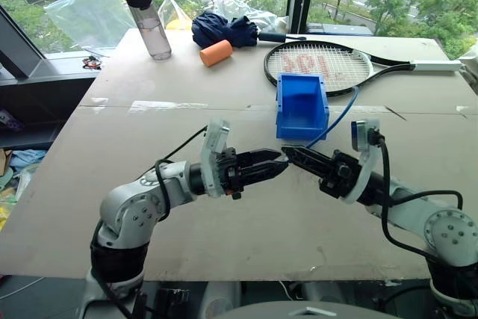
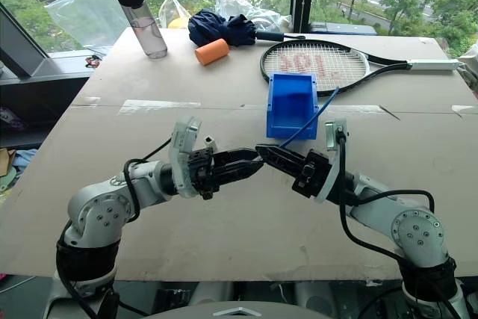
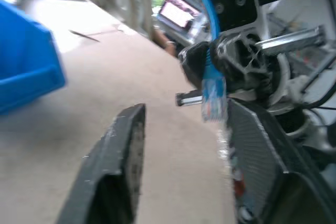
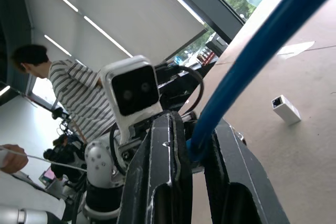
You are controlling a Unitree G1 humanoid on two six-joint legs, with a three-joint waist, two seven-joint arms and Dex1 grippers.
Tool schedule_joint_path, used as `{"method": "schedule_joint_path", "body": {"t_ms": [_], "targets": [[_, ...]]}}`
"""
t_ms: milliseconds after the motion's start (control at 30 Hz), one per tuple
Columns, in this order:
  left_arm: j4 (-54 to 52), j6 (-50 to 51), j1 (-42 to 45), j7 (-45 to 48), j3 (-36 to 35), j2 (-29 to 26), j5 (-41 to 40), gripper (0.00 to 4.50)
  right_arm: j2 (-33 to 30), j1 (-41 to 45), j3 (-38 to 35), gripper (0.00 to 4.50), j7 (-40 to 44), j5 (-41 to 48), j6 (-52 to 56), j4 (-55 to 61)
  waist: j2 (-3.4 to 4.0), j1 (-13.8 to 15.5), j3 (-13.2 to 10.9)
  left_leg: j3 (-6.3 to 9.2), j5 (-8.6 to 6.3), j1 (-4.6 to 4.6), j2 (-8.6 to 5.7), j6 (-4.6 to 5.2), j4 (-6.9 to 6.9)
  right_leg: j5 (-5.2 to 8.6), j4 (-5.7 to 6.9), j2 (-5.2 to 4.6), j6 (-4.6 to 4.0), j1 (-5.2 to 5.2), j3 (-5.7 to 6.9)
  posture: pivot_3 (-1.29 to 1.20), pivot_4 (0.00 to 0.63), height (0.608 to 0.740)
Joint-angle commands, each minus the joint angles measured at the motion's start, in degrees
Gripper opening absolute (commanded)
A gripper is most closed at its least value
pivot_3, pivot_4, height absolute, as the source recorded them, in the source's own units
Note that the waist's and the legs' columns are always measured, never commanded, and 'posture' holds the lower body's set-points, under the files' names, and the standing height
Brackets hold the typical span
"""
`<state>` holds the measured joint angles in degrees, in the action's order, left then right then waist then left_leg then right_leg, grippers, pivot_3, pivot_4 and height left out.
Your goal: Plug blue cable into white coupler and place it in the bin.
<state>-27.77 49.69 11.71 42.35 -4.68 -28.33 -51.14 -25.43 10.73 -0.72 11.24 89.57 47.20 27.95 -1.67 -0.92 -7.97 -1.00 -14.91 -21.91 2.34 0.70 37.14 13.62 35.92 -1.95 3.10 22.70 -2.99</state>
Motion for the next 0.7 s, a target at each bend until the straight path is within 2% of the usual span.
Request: {"method": "schedule_joint_path", "body": {"t_ms": [33,67,233,300,700], "targets": [[-1.4,-7.2,-4.0,-3.8,-4.4,-1.3,6.5,4.24,0.5,1.9,-1.7,0.0,2.2,2.2,-0.5,-1.2,0.0,0.1,0.0,0.01,0.0,-0.01,0.0,0.0,0.0,0.0,0.0,0.0,0.0,0.01,0.01,0.0,0.15,0.74],[-1.2,-9.4,-5.3,-4.8,-4.9,-1.2,8.7,4.42,0.4,2.3,-2.1,0.0,2.4,2.4,-0.5,-1.9,0.01,0.2,0.0,0.02,0.0,-0.04,0.01,0.0,0.01,0.0,-0.01,-0.01,0.0,0.01,0.03,0.0,0.15,0.74],[4.7,-23.3,-9.4,-8.6,-4.7,-1.9,23.3,4.42,-1.4,4.5,-3.5,0.0,4.5,1.9,0.7,-5.1,0.0,0.5,0.0,-0.1,0.0,-0.03,-0.04,0.0,0.02,0.0,-0.07,-0.11,-0.02,0.0,-0.03,0.0,0.15,0.74],[7.3,-25.9,-8.8,-8.3,-3.9,-2.1,25.8,4.42,-1.5,4.8,-3.4,0.0,4.8,1.7,1.0,-5.5,0.0,0.5,0.0,-0.1,0.0,-0.05,-0.04,0.0,0.03,-0.01,-0.07,-0.12,-0.02,0.0,-0.01,0.0,0.15,0.74],[30.4,-36.7,6.6,-1.1,5.9,-2.8,37.6,4.42,-1.6,2.0,-4.9,0.0,3.6,0.2,0.3,-1.0,0.01,0.3,0.0,-0.07,-0.01,-0.15,-0.02,0.01,0.01,-0.02,-0.06,-0.11,0.0,0.07,0.06,0.0,0.15,0.74]]}}
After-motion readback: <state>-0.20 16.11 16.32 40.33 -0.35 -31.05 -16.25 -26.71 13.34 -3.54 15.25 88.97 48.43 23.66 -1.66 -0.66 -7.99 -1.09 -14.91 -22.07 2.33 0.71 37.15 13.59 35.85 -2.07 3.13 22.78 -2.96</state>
